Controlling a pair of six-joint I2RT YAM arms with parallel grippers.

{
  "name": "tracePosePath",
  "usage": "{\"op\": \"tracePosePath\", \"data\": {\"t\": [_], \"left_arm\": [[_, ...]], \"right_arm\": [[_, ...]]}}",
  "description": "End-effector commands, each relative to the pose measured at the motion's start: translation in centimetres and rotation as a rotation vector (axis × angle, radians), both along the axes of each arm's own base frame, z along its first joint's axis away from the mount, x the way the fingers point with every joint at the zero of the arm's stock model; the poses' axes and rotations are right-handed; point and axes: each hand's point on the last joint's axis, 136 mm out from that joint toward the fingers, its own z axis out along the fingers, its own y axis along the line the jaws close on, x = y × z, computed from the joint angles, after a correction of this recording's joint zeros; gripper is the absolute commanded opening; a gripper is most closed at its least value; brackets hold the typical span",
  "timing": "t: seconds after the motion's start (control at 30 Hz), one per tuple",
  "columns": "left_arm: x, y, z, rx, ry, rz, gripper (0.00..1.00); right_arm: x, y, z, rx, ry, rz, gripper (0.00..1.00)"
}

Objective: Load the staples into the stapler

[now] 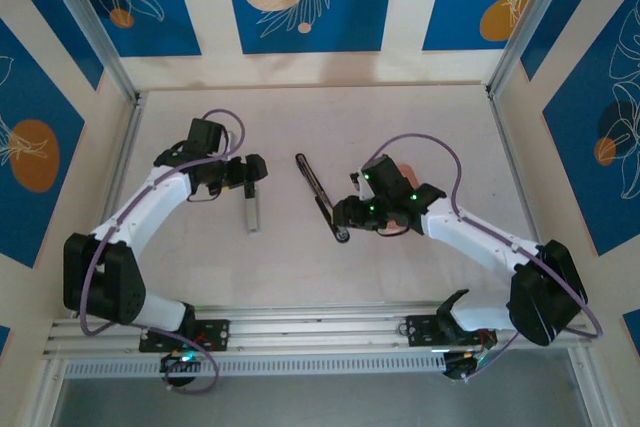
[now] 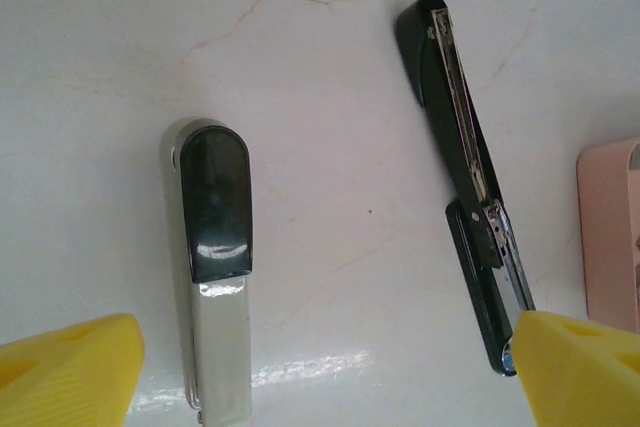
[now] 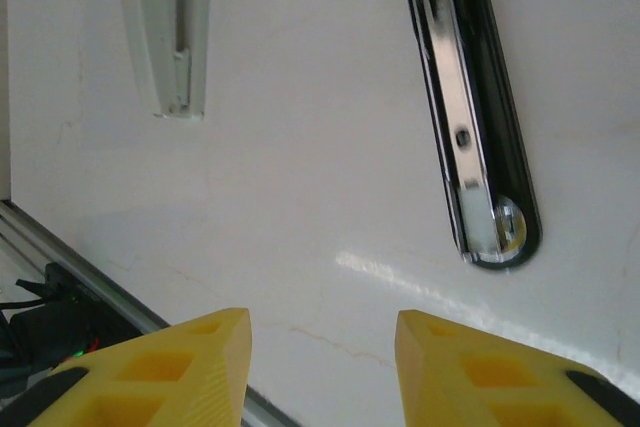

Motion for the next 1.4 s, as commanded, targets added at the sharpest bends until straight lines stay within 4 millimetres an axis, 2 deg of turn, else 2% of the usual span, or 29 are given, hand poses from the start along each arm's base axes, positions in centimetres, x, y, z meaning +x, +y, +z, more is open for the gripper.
{"op": "tracePosePath", "data": {"t": [0.0,0.27,0.53,0.93,1.23,1.37], "left_arm": [[0.3,-0.4,1.4,-0.043,-0.084,-0.022,0.97],[-0.8,0.8,2.4,0.029,-0.16,-0.048,0.98],[-1.5,1.0,1.9,0.051,-0.175,-0.078,1.0],[-1.7,0.5,-0.4,0.016,-0.139,-0.098,1.0],[-2.0,0.6,-0.9,0.012,-0.134,-0.1,0.99],[-1.9,0.5,-1.1,0.005,-0.135,-0.098,0.98]], "right_arm": [[1.7,0.4,0.3,-0.074,-0.047,0.071,0.43],[6.3,1.5,-0.4,-0.246,-0.095,0.146,0.45],[10.3,2.3,-2.0,-0.408,-0.126,0.207,0.6],[14.1,4.8,-5.7,-0.536,-0.158,0.352,0.65],[16.6,8.8,-8.1,-0.536,-0.219,0.481,0.64],[18.1,8.7,-9.4,-0.597,-0.238,0.483,0.64]]}}
